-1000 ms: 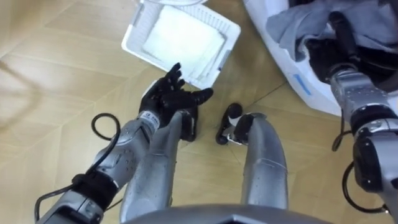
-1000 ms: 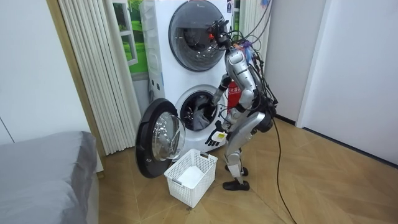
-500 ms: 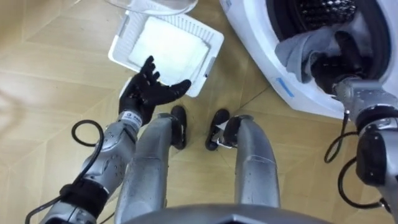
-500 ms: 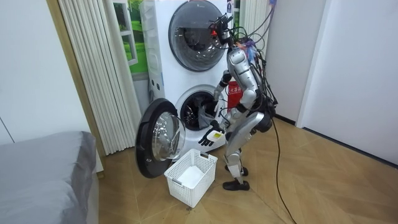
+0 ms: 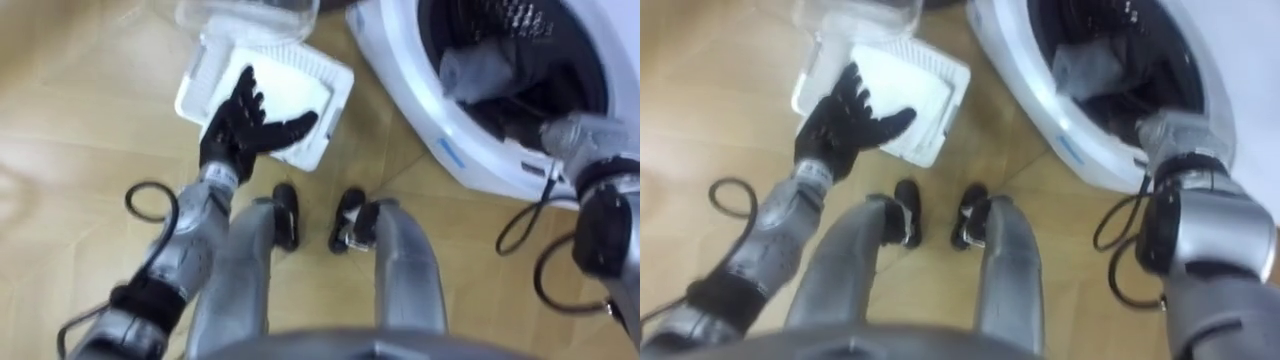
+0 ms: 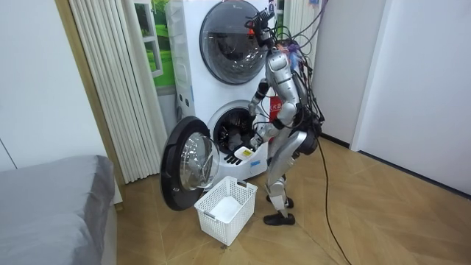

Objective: Put towel into washing machine

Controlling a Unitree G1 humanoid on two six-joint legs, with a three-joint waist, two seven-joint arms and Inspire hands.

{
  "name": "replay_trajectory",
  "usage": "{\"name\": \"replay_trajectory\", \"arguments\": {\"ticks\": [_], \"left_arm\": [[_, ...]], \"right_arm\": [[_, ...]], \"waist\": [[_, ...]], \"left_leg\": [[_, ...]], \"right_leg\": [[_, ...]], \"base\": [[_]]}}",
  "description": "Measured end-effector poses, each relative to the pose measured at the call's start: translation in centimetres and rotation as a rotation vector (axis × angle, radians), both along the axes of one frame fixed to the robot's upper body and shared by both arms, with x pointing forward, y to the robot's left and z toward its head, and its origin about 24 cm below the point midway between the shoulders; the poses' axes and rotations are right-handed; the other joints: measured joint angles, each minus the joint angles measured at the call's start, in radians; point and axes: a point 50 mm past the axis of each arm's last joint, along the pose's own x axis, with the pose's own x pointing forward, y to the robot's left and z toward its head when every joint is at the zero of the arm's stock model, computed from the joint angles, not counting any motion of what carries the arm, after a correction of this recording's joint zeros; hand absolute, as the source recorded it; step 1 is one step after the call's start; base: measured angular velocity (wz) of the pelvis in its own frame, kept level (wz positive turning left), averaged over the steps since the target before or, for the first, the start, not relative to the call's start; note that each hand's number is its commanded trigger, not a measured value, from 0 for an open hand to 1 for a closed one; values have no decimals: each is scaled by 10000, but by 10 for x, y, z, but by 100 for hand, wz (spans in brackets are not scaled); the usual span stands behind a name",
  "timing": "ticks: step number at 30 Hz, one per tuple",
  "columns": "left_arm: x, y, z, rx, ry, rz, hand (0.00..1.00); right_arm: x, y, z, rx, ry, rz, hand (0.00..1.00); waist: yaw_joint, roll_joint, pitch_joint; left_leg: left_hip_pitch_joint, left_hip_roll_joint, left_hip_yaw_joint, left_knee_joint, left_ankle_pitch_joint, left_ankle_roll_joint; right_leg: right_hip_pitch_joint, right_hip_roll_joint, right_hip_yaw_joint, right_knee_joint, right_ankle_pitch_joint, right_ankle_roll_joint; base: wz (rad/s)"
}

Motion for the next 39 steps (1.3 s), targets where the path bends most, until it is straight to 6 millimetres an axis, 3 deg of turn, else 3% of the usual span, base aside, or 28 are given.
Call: {"name": "replay_trajectory", "arguments": {"ticks": [10,12,15,18,20,25,27,30,34,39], "left_arm": [[0,10,-16,1612,515,-432,0],[-2,15,-22,1939,741,-320,0],[-12,27,-33,2752,1201,-235,0],[-29,40,-46,3831,1753,-316,0],[-57,54,-66,4645,2856,-391,0],[-113,92,-90,5622,4938,504,0],[-146,107,-101,6009,6177,933,0],[-172,111,-108,6406,7160,936,0],[-184,108,-113,6234,7764,982,0],[-194,112,-115,6152,8197,1413,0]], "right_arm": [[-31,-8,-26,298,1299,-690,0],[-37,-9,-31,251,1459,-689,0],[-54,-10,-44,-428,1987,-410,0],[-83,-11,-66,-997,2396,-73,0],[-116,-7,-88,-1752,3172,890,0],[-194,-3,-119,-3994,5283,4318,0],[-225,-8,-124,-5196,6420,6066,0],[-254,-6,-128,-6032,7514,8373,0],[-268,6,-135,-6359,8051,10518,0],[-269,22,-141,-6510,7700,12500,0]], "waist": [[433,366,-33],[458,481,-77],[478,712,-213],[515,893,-324],[469,1026,-484],[452,961,-667],[424,941,-716],[286,912,-736],[181,959,-696],[209,1039,-651]], "left_leg": [[1636,35,57,-1040,33,-12],[1971,39,63,-1312,61,-13],[2629,42,74,-1799,83,-15],[3620,35,127,-2443,102,-30],[4621,24,137,-3052,122,-62],[6156,3,165,-3831,143,-99],[6828,15,134,-4228,171,-146],[7342,24,-15,-4532,208,-209],[7882,28,35,-4893,238,-262],[8337,49,123,-5139,272,-321]], "right_leg": [[1672,193,-196,-1121,135,176],[2030,221,-206,-1428,214,232],[2748,397,-269,-2050,336,362],[3757,608,-154,-2902,466,538],[4804,780,-137,-3733,594,664],[6292,945,-72,-4728,691,681],[6982,1086,-92,-5270,830,685],[7715,1248,-82,-6006,1035,682],[8247,1367,101,-6445,1116,701],[8564,1435,353,-6525,1122,707]], "base": [[-1],[-7],[-5],[-9],[-13],[-10],[-30],[-9],[-9],[-17]]}}
